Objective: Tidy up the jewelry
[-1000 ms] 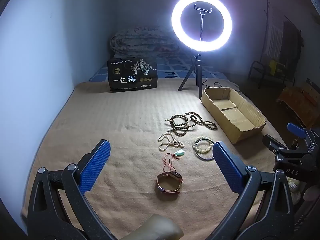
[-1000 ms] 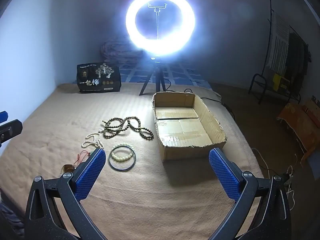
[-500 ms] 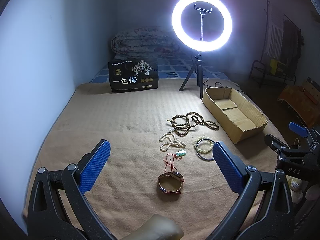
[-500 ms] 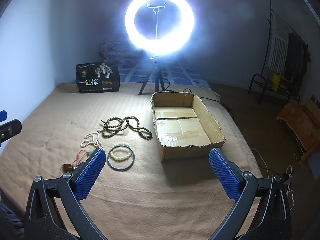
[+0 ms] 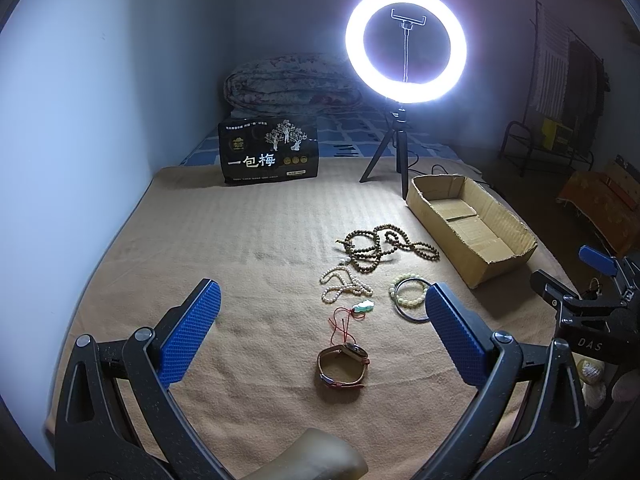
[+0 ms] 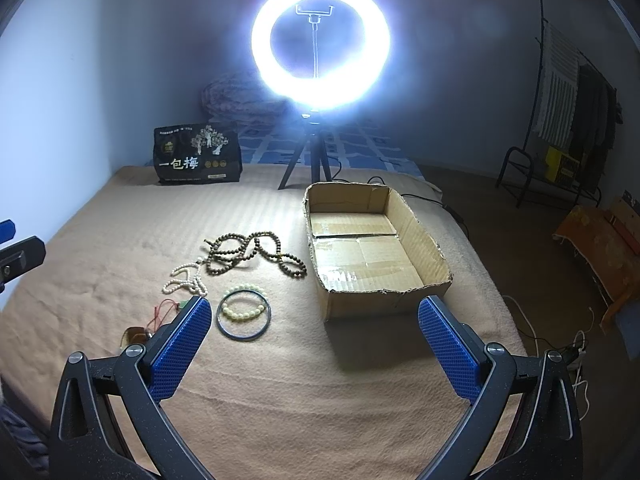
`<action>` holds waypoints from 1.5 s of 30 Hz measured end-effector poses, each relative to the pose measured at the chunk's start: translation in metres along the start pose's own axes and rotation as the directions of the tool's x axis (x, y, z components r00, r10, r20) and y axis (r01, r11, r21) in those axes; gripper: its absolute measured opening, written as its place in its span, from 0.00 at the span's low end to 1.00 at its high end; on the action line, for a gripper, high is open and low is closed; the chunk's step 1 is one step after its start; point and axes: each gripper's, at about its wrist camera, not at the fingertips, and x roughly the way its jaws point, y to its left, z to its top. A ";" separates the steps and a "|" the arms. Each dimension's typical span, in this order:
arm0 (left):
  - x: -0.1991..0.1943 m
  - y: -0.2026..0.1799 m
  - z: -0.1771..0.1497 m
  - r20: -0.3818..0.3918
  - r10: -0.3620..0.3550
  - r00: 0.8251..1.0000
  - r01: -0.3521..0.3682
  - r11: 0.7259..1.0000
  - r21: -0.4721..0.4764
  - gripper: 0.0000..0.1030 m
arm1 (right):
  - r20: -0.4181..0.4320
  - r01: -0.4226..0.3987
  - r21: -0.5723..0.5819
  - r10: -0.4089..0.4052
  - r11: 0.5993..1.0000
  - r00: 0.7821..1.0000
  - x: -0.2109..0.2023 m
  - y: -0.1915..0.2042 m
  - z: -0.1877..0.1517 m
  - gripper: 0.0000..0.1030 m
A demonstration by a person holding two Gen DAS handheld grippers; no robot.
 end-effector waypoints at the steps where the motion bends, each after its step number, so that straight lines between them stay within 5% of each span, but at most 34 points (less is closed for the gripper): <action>1: 0.000 0.000 0.000 0.001 0.001 1.000 -0.001 1.000 0.001 1.00 | 0.000 -0.001 -0.001 0.001 1.000 1.000 0.000 0.001 0.000 1.00; 45: 0.009 0.010 -0.008 -0.026 0.017 1.000 -0.017 1.000 -0.003 1.00 | -0.012 -0.009 -0.002 0.009 1.000 1.000 0.001 0.004 -0.004 1.00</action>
